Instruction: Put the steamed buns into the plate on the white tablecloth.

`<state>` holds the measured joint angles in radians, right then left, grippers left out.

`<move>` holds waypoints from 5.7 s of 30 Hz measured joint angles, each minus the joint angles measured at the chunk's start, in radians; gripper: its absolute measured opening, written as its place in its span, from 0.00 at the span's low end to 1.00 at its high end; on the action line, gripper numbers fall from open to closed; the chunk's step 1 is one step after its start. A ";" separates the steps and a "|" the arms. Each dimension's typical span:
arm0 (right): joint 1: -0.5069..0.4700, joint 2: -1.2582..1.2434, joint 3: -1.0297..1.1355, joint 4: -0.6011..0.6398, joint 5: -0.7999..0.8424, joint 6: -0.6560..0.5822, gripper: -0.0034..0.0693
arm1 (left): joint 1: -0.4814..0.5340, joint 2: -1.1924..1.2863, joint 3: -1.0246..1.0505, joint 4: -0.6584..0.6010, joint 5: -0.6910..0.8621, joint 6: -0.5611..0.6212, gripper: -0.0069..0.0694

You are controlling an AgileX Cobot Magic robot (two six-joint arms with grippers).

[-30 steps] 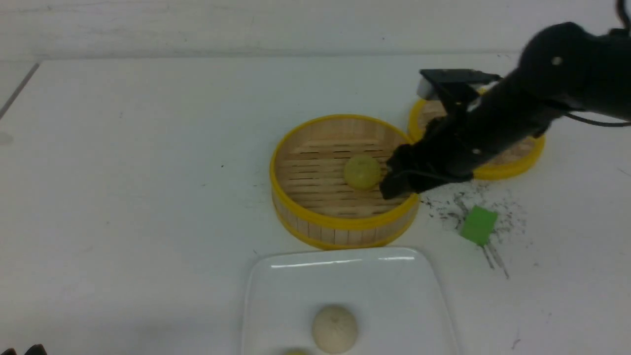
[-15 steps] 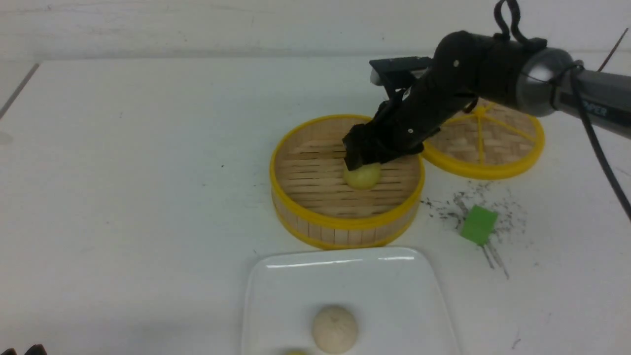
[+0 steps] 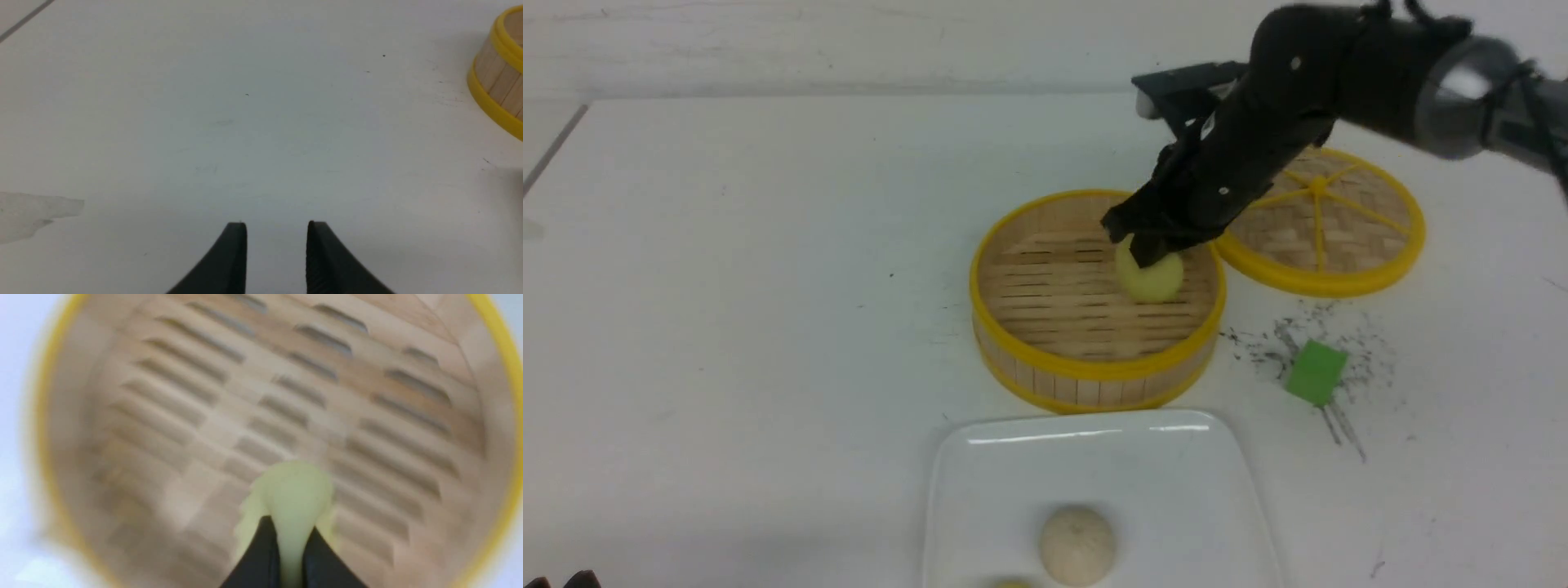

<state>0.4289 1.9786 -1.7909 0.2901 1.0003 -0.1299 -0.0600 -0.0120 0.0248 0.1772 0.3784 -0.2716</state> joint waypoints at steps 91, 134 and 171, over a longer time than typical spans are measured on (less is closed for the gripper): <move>0.355 -1.645 1.419 -0.575 -0.736 0.537 0.05 | 0.000 0.000 0.000 0.020 0.001 0.000 0.41; -0.401 -1.990 1.813 -0.257 -0.610 0.210 0.10 | 0.000 0.000 0.000 0.026 0.001 0.000 0.41; -0.430 -1.990 1.812 -0.257 -0.605 0.210 0.18 | 0.000 0.000 0.000 0.039 0.002 0.000 0.41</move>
<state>-0.0015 -0.0118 0.0213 0.0330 0.3951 0.0801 -0.0600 -0.0120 0.0248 0.2164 0.3806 -0.2716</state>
